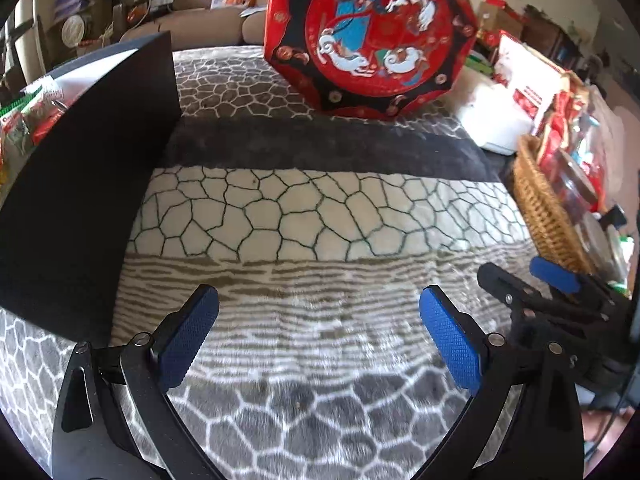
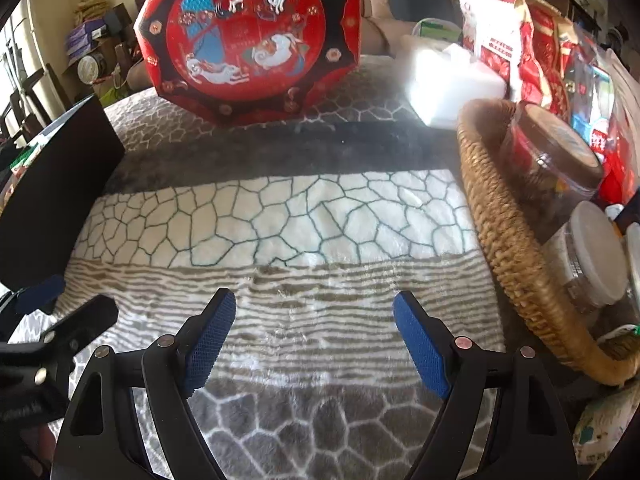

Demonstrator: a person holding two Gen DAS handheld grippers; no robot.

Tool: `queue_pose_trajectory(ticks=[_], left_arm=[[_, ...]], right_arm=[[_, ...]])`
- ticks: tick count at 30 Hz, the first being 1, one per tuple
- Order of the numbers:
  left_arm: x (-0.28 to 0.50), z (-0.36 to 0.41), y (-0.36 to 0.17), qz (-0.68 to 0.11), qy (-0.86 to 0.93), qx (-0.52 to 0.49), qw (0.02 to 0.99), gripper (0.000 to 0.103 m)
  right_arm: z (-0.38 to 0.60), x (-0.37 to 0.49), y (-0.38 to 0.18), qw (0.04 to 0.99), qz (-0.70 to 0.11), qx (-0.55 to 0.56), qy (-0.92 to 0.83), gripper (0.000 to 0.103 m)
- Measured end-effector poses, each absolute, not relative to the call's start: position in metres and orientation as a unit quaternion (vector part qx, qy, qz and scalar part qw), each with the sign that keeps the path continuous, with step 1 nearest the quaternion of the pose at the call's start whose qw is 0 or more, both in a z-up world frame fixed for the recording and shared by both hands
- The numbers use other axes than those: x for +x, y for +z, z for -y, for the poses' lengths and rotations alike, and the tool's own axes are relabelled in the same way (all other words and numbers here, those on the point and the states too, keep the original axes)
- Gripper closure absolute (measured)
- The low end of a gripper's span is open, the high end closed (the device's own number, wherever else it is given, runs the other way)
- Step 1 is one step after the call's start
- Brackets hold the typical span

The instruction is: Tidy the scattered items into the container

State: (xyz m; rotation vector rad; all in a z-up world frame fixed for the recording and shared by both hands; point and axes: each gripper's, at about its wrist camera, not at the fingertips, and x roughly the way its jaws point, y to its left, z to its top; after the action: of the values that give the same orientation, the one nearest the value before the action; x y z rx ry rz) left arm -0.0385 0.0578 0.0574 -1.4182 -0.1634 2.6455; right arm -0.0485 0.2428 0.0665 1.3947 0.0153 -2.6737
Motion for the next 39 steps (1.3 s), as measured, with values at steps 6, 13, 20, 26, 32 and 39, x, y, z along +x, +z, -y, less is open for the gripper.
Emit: queue_pose_trajectory(ticks=[6,13,20,26,32,39], left_arm=[[-0.053,-0.061,0.033,0.037,0.873,-0.482,0.058,0.002],[-0.058,-0.054,0.015,0.035,0.870,-0.489,0.045,0.002],[-0.054,-0.066,0.009,-0.008,0.879,-0.475,0.035,0.000],[-0.052,-0.066,0.009,-0.008,0.883,-0.469,0.023,0.000],[-0.049,-0.056,0.010,0.016,0.884,-0.466,-0.018,0.000],[-0.048,-0.058,0.009,0.011,0.884,-0.467,-0.023,0.000]], right_arm=[[-0.241,-0.062,0.049,0.066,-0.004,0.471,-0.880,0.020],[-0.242,-0.071,0.033,0.059,-0.010,0.473,-0.879,0.020],[-0.239,-0.067,0.026,0.053,-0.019,0.451,-0.891,0.014],[-0.241,-0.067,0.024,0.046,-0.016,0.445,-0.894,0.008],[-0.239,-0.070,0.022,0.038,-0.022,0.453,-0.891,0.000],[-0.241,-0.069,0.021,0.037,-0.021,0.452,-0.891,0.000]])
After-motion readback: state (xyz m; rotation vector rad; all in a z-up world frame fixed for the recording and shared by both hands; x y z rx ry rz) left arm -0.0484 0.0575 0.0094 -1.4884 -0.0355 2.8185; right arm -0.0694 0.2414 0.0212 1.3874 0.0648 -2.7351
